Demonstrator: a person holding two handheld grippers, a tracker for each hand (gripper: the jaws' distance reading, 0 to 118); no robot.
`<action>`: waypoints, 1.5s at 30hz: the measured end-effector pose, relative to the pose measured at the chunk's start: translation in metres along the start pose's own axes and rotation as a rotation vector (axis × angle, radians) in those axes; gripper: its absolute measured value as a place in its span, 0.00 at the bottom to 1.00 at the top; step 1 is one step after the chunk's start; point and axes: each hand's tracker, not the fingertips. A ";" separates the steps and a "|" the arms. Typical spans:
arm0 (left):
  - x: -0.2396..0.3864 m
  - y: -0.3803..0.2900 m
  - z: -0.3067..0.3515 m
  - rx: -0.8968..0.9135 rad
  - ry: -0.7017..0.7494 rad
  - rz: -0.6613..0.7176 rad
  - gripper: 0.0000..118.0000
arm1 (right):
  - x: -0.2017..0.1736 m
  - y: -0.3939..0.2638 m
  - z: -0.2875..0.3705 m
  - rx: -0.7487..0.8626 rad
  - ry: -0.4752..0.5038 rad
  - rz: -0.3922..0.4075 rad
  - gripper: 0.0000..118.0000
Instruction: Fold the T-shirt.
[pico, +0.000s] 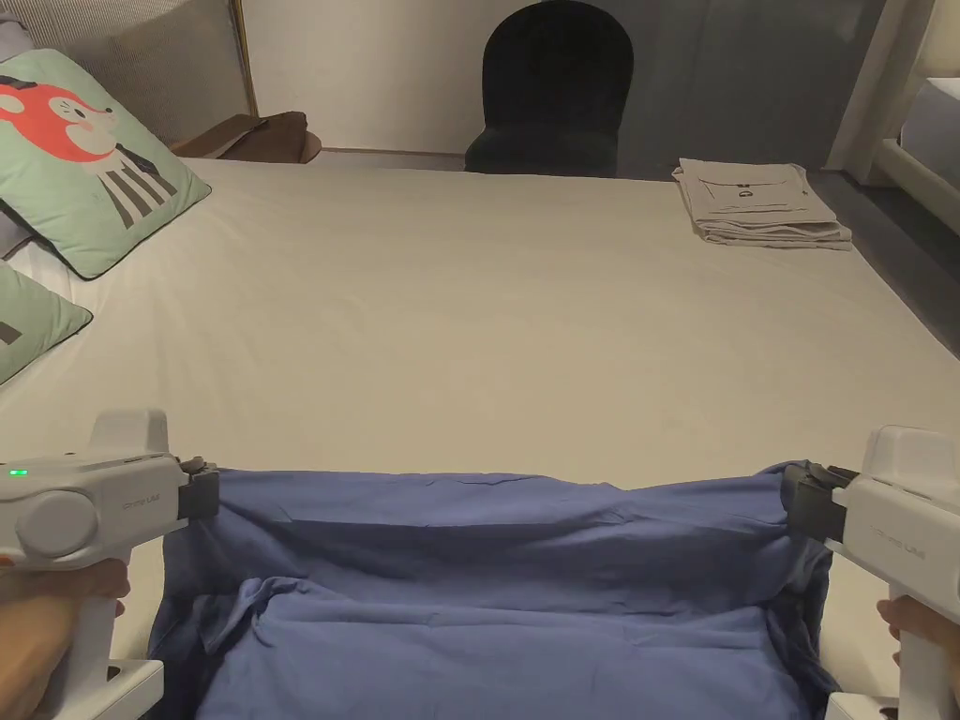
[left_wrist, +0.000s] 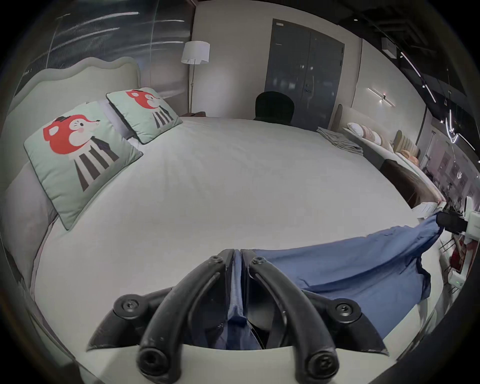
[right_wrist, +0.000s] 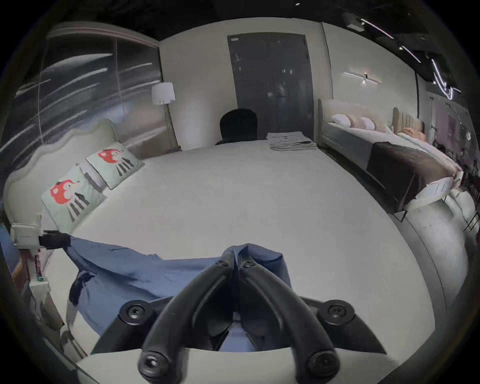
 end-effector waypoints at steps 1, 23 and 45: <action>-0.002 -0.004 0.005 -0.001 0.000 0.003 0.02 | 0.001 -0.006 0.009 0.005 0.003 -0.008 0.00; -0.009 -0.145 0.025 -0.164 0.052 0.042 0.03 | 0.014 -0.154 0.039 -0.163 -0.103 -0.132 0.00; 0.090 -0.025 0.123 0.435 0.004 -0.009 0.89 | -0.102 -0.019 0.100 0.419 -0.105 0.107 0.85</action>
